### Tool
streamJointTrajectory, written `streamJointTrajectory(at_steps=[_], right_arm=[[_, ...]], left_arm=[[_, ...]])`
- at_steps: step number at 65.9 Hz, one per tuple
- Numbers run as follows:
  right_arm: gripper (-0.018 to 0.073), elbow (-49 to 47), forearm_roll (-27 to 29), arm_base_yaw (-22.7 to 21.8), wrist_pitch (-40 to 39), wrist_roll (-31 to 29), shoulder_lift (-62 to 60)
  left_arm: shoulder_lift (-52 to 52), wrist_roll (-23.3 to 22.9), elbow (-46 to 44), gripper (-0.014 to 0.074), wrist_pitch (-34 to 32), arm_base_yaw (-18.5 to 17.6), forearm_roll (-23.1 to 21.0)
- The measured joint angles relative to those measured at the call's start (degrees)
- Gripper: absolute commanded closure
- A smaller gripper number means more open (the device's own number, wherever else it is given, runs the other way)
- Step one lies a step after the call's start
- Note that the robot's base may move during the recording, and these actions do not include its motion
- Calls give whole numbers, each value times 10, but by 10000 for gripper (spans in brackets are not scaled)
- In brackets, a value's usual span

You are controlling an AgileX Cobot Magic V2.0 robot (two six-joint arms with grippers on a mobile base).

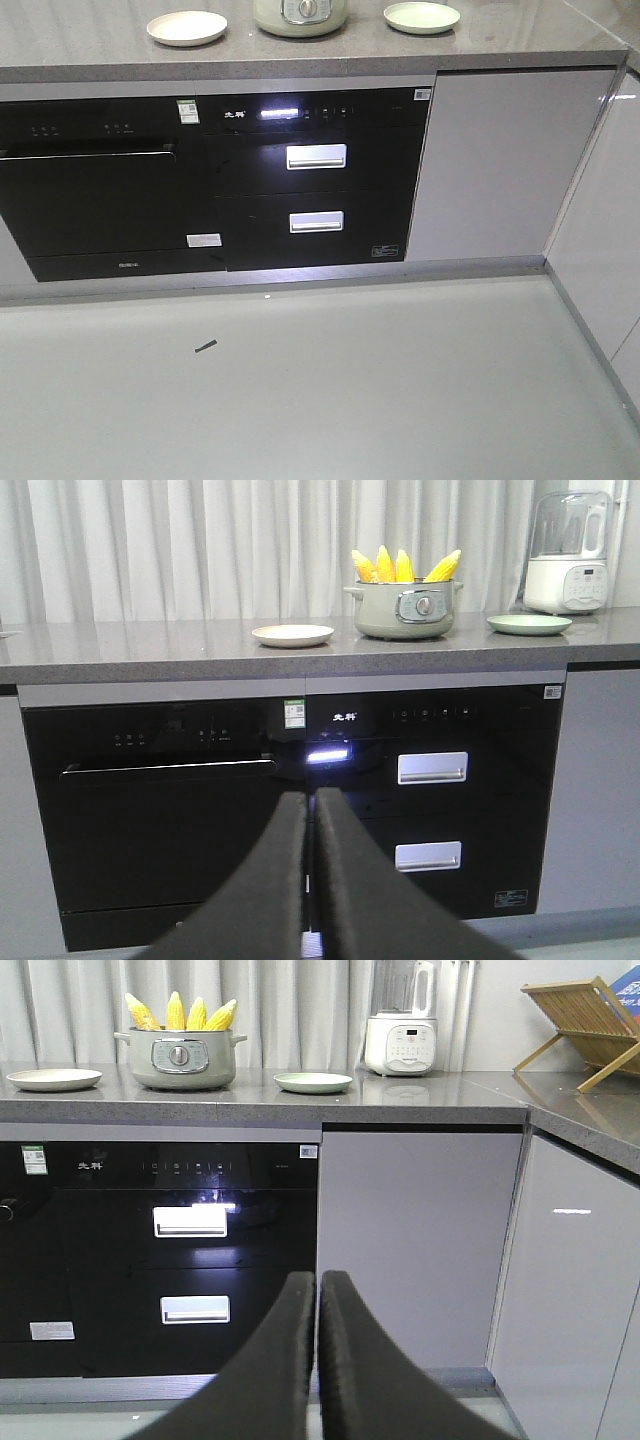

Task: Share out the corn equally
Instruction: 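Drive the base forward toward the counter with the corn pot, then drive the base closer to the counter, centering on the pot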

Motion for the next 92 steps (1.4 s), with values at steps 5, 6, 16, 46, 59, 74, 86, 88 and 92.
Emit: streamJointTrajectory(at_steps=[5, 6, 16, 46, 59, 74, 86, 88, 92], right_arm=[[565, 0, 0, 0, 0, 0, 0], [565, 0, 0, 0, 0, 0, 0], [565, 0, 0, 0, 0, 0, 0], [565, 0, 0, 0, 0, 0, 0], [565, 0, 0, 0, 0, 0, 0], [565, 0, 0, 0, 0, 0, 0], [565, 0, 0, 0, 0, 0, 0], [565, 0, 0, 0, 0, 0, 0], [565, 0, 0, 0, 0, 0, 0]], left_arm=[[0, 0, 0, 603, 0, 0, 0], [0, 0, 0, 603, 0, 0, 0], [0, 0, 0, 603, 0, 0, 0], [0, 0, 0, 603, 0, 0, 0], [0, 0, 0, 603, 0, 0, 0], [0, 0, 0, 603, 0, 0, 0], [0, 0, 0, 603, 0, 0, 0], [0, 0, 0, 603, 0, 0, 0], [0, 0, 0, 603, 0, 0, 0]])
